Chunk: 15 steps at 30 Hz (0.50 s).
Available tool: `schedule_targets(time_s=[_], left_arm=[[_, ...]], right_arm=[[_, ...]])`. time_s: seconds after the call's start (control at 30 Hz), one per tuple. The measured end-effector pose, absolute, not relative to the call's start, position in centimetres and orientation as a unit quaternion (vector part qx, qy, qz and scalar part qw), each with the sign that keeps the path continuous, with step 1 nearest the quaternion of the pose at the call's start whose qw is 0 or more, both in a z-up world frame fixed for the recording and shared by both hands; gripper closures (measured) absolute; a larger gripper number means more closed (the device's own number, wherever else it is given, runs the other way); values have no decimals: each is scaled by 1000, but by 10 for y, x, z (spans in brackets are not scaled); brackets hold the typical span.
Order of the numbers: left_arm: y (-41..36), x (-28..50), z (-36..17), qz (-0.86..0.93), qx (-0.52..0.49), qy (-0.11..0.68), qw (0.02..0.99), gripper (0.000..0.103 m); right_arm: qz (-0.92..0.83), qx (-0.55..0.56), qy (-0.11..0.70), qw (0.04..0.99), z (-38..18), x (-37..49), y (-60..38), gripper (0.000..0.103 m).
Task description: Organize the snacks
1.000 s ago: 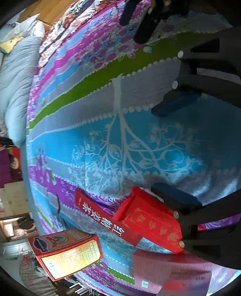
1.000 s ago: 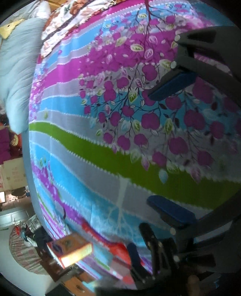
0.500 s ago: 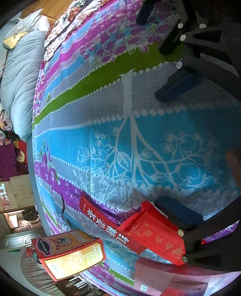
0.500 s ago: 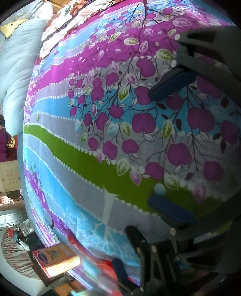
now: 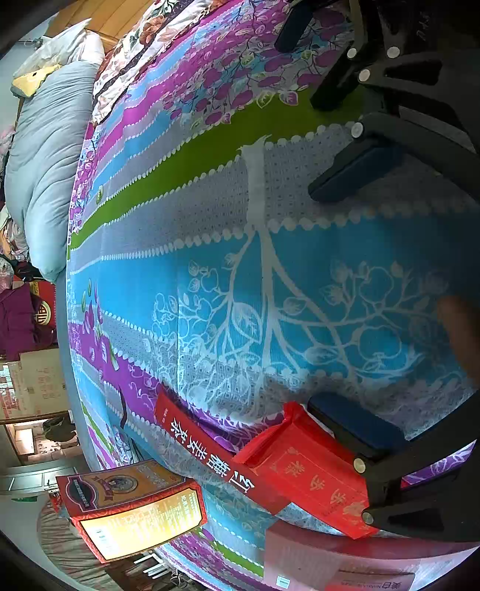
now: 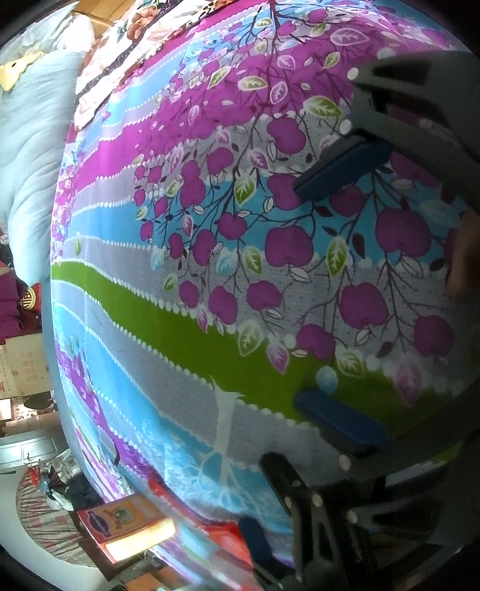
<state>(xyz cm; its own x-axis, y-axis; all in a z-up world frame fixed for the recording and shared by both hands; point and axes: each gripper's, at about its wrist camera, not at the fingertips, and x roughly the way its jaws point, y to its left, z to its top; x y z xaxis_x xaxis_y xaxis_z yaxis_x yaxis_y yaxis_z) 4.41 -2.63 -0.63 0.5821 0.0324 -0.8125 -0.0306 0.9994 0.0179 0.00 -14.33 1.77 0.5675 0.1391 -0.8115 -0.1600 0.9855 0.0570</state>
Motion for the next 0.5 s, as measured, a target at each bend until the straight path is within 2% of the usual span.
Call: schedule_targets(time_s=[0.5], left_arm=[[-26, 45, -7, 19, 4, 457, 889, 0]], right_arm=[[85, -10, 457, 885, 17, 1, -144, 0]])
